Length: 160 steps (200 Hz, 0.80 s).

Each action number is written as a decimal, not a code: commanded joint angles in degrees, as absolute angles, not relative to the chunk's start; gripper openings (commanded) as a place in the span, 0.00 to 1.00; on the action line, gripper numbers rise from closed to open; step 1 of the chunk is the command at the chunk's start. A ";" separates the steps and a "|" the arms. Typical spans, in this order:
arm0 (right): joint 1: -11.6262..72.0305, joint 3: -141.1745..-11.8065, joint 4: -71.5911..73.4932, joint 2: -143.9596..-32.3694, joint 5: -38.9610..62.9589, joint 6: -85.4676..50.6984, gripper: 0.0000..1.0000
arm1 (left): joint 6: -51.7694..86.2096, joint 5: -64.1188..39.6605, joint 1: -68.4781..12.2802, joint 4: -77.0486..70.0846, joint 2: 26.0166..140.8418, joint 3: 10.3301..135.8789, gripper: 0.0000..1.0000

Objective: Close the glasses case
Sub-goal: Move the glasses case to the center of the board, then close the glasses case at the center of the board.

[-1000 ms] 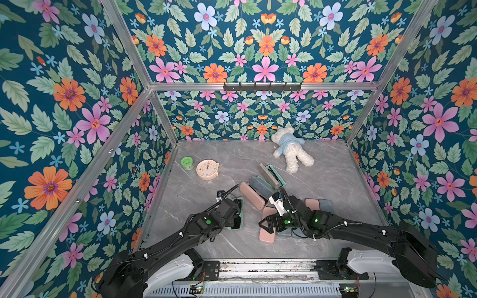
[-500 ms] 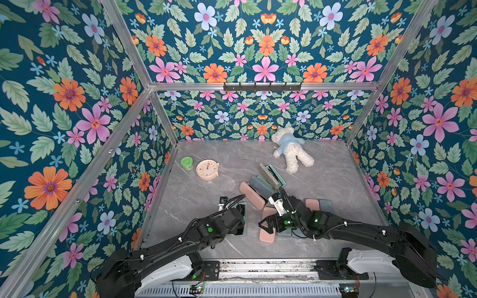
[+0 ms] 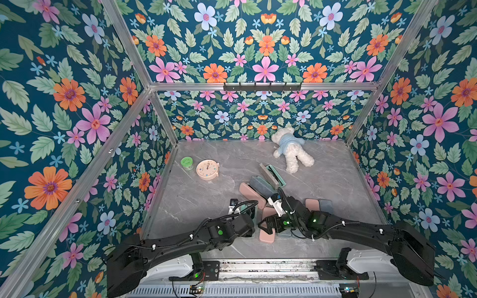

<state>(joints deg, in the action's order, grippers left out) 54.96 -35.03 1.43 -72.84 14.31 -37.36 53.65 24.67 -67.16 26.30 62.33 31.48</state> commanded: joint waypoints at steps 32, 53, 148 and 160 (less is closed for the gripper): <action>55.02 -34.45 2.50 -72.52 13.63 -37.75 0.96 | 55.97 27.16 -69.39 23.47 65.55 33.16 0.23; 54.98 -34.19 2.59 -72.60 14.07 -37.79 0.96 | 56.26 27.80 -70.20 23.77 65.70 33.96 0.33; 55.28 -34.50 3.99 -74.51 15.30 -38.29 0.93 | 57.22 29.54 -73.69 22.46 65.84 35.34 0.45; 55.32 -34.54 4.21 -74.75 15.52 -38.40 0.92 | 57.48 29.60 -74.12 21.55 65.75 35.05 0.45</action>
